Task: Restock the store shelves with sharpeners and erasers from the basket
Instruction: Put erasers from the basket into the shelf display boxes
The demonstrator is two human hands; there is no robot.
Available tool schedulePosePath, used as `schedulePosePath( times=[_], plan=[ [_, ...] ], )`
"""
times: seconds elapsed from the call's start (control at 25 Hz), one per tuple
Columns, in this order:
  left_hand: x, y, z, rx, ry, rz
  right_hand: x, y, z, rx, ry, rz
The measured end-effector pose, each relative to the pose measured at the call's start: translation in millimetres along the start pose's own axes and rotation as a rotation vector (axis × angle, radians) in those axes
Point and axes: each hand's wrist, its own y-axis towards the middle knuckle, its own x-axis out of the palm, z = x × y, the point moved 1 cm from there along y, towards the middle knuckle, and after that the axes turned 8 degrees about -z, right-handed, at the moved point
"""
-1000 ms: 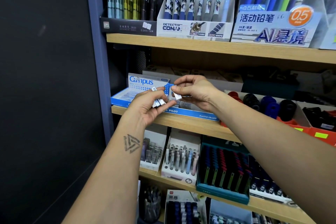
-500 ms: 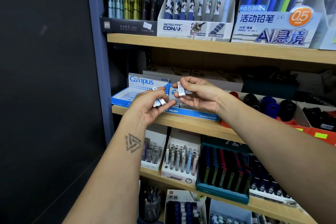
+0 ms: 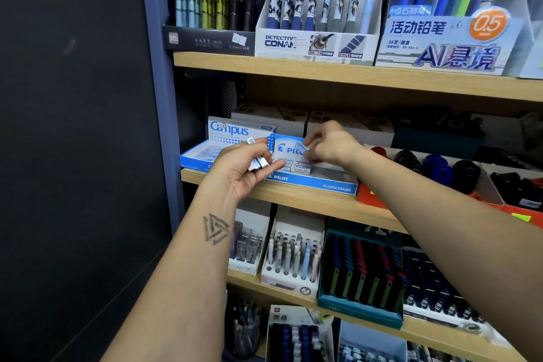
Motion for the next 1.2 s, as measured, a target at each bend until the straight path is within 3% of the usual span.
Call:
schedulePosePath(
  times=[0.12, 0.24, 0.4, 0.48, 0.56, 0.64, 0.76, 1.0, 1.2],
  plan=[
    [1, -3, 0, 0.000, 0.000, -0.013, 0, -3, -4, -0.021, -0.426, -0.124],
    [2, -7, -1, -0.026, 0.025, -0.068, 10, -6, 0, -0.084, -0.536, -0.125],
    [4, -15, 0, -0.052, 0.097, -0.192, 21, -1, 6, -0.090, -0.604, 0.030],
    [6, -18, 1, -0.060, 0.116, -0.250, 20, -3, 0, -0.113, -0.323, 0.012],
    [7, -19, 1, -0.054, 0.128, -0.292, 17, -10, -13, -0.135, 0.340, -0.176],
    [7, -18, 1, -0.041, 0.134, -0.299, 14, -18, -19, -0.132, 0.716, -0.366],
    [6, -17, 1, -0.042, 0.095, -0.281, 16, -23, -20, -0.119, 0.756, -0.479],
    [10, -21, 0, -0.035, 0.054, -0.304, 24, -20, -19, -0.099, 0.846, -0.488],
    [0, -11, 3, 0.024, -0.067, -0.137, 18, -14, -16, -0.121, 0.971, -0.230]
  ],
)
